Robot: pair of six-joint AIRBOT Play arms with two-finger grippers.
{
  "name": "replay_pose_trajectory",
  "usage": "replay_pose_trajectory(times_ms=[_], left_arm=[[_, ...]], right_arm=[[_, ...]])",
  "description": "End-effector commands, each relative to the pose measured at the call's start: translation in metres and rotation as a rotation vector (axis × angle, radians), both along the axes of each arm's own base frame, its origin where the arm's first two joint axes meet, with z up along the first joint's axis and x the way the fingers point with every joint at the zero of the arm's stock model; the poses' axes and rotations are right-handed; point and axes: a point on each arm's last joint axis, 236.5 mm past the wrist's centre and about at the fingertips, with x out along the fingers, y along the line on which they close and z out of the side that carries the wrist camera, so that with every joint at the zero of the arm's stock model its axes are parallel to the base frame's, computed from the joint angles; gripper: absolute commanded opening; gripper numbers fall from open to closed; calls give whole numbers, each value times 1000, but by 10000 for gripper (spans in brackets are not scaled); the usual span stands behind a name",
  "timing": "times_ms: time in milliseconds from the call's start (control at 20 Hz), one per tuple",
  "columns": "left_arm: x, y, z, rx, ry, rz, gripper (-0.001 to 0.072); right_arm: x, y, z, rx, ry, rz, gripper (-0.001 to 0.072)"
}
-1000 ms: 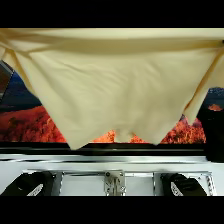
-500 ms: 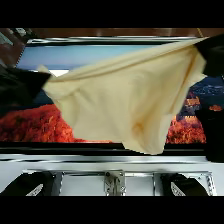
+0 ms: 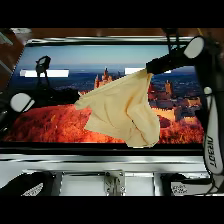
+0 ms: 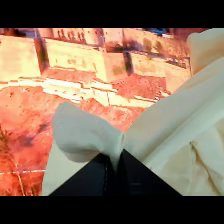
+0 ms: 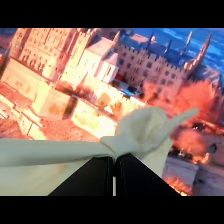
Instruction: Fold the shirts.
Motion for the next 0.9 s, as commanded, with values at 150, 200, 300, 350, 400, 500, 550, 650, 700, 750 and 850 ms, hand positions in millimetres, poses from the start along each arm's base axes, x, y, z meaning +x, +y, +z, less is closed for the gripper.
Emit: replay_pose_trajectory(times_ms=[150,200,300,350,400,500,550,650,700,750,850], left_arm=[[40,-5,-110,-153,280,190,45],[44,-13,-113,-204,297,209,75],[48,-8,-109,-217,289,217,454],[48,3,-105,-202,303,207,588],[44,17,-102,-175,330,180,598],[29,52,-101,-132,414,135,598],[16,65,-104,-118,465,111,597],[-14,81,-116,-96,575,52,596],[-27,82,-126,-93,618,38,596],[-40,79,-138,-100,661,36,596],[-56,61,-163,-148,692,41,596]], right_arm=[[8,22,-97,119,253,-86,116],[14,26,-92,141,223,-85,386],[13,12,-78,108,194,-75,662],[9,-5,-69,64,182,-84,662],[1,-31,-58,-9,177,-94,662],[-29,-98,-40,-169,228,-161,661],[-48,-129,-35,-216,277,-211,658],[-79,-170,-30,-163,372,-316,650],[-89,-176,-30,-78,400,-350,650],[-99,-178,-32,19,441,-368,650],[-113,-178,-37,175,506,-384,652]])
